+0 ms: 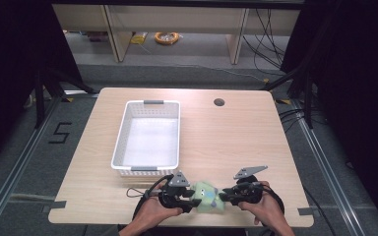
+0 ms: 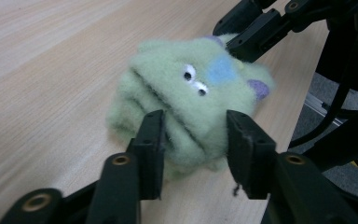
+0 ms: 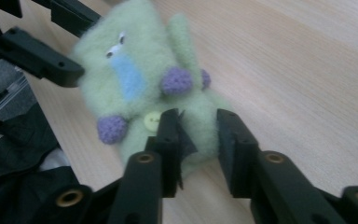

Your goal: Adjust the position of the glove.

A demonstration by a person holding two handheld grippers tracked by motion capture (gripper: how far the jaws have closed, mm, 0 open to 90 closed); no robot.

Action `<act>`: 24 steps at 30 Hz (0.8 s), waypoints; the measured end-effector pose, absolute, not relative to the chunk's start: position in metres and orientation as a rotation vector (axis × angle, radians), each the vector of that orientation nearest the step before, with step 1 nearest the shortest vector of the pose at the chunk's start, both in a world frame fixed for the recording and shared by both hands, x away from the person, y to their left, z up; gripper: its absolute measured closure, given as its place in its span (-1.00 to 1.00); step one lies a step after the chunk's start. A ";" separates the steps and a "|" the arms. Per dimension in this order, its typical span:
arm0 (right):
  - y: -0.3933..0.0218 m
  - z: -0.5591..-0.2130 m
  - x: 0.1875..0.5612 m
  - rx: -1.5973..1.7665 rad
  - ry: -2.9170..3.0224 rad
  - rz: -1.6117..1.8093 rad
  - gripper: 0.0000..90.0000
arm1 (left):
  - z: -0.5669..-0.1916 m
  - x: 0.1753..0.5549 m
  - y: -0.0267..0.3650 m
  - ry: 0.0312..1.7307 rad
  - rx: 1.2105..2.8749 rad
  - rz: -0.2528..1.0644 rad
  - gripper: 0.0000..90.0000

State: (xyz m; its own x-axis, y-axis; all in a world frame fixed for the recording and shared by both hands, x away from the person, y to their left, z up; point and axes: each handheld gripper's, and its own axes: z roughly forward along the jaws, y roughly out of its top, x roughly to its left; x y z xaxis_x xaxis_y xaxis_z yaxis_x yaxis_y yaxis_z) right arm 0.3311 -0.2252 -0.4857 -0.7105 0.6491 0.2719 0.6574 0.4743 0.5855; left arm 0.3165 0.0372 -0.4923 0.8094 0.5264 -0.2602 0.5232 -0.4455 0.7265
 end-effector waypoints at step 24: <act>-0.217 -0.474 0.343 -1.131 -2.777 -1.030 0.42 | -0.483 0.305 0.041 0.787 2.069 -0.053 0.29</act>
